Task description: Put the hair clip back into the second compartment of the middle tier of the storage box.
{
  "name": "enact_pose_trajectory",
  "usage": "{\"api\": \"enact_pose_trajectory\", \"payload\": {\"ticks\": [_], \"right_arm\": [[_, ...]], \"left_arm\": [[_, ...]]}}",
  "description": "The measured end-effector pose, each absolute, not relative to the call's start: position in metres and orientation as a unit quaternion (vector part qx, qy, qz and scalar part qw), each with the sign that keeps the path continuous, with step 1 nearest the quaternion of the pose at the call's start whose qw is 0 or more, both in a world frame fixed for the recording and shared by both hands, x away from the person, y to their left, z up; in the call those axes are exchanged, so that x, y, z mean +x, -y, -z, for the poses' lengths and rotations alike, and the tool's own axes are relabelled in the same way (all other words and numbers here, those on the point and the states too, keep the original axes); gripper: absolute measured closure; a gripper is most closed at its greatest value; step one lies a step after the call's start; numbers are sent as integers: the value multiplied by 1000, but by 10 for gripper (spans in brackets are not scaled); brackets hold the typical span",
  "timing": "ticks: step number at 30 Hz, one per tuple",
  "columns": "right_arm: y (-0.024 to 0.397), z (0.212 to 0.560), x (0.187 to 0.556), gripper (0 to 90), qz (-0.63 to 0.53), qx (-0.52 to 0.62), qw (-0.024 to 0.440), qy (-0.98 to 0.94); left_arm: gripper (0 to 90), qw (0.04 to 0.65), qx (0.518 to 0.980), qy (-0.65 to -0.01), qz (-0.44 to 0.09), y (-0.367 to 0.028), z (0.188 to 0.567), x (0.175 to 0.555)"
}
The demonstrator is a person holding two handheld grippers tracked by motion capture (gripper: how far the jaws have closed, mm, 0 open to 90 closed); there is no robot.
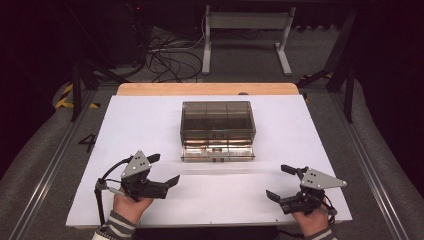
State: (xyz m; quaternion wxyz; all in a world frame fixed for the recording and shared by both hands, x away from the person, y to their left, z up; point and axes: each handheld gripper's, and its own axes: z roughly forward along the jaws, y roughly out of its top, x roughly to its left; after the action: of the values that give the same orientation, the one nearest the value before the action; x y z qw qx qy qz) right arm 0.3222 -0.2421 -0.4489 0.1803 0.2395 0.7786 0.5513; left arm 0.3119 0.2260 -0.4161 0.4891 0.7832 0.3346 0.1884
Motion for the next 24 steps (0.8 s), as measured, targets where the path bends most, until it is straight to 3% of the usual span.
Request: {"api": "enact_pose_trajectory", "payload": {"ticks": [12, 24], "right_arm": [[241, 449, 322, 25, -553, 235, 178, -779], [241, 449, 322, 25, -552, 233, 176, -781]], "left_arm": [[258, 459, 812, -330, -147, -230, 422, 317], [330, 409, 835, -348, -120, -232, 432, 324]]}}
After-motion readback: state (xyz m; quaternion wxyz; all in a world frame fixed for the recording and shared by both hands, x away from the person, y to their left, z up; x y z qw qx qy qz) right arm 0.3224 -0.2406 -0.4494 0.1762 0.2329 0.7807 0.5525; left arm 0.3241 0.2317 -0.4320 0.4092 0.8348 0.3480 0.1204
